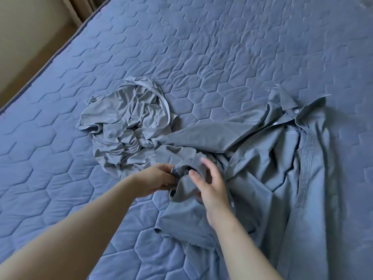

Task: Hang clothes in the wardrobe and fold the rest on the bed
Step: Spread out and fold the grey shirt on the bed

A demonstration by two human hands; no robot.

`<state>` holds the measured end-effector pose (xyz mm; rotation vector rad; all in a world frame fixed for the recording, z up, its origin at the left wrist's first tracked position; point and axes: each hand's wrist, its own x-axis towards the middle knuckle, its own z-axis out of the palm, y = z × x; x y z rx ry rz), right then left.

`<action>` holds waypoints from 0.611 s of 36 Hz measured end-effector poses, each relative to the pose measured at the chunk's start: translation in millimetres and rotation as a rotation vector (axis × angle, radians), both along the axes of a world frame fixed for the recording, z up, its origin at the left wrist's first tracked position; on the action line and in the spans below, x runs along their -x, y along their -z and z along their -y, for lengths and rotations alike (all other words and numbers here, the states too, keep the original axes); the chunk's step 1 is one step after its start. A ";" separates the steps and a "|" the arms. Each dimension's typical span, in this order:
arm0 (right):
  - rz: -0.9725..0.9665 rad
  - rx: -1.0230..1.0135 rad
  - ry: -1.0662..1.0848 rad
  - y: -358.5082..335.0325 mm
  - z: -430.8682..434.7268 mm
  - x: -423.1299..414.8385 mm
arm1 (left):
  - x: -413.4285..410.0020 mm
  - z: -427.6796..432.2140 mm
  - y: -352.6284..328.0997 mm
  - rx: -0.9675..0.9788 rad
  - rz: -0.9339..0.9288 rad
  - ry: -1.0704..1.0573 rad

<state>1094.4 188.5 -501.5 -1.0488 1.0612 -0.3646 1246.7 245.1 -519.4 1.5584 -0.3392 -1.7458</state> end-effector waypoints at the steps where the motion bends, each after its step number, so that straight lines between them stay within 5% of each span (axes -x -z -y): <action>1: -0.055 0.061 0.000 -1.9 0.8 -0.3 | 1.5 -1.7 -1.9 0.008 0.004 -0.005; 4: -0.130 0.055 0.069 0.2 2.2 2.0 | 4.2 -7.5 -1.6 0.008 -0.063 -0.081; 10: 0.174 -0.702 0.260 0.4 -6.1 -3.4 | 6.9 -12.6 -11.6 -0.040 -0.148 -0.321; 13: 0.338 -0.859 0.241 -3.8 -13.2 -6.4 | 12.6 -17.1 -17.5 -0.097 -0.125 -0.368; 17: 0.278 -0.794 0.244 -6.6 -16.1 -12.0 | 9.1 -21.1 -17.2 -0.106 0.053 -0.321; 22: 0.070 -0.544 0.163 -6.9 -20.0 -22.2 | 6.5 -27.2 -30.1 -0.004 0.066 -0.066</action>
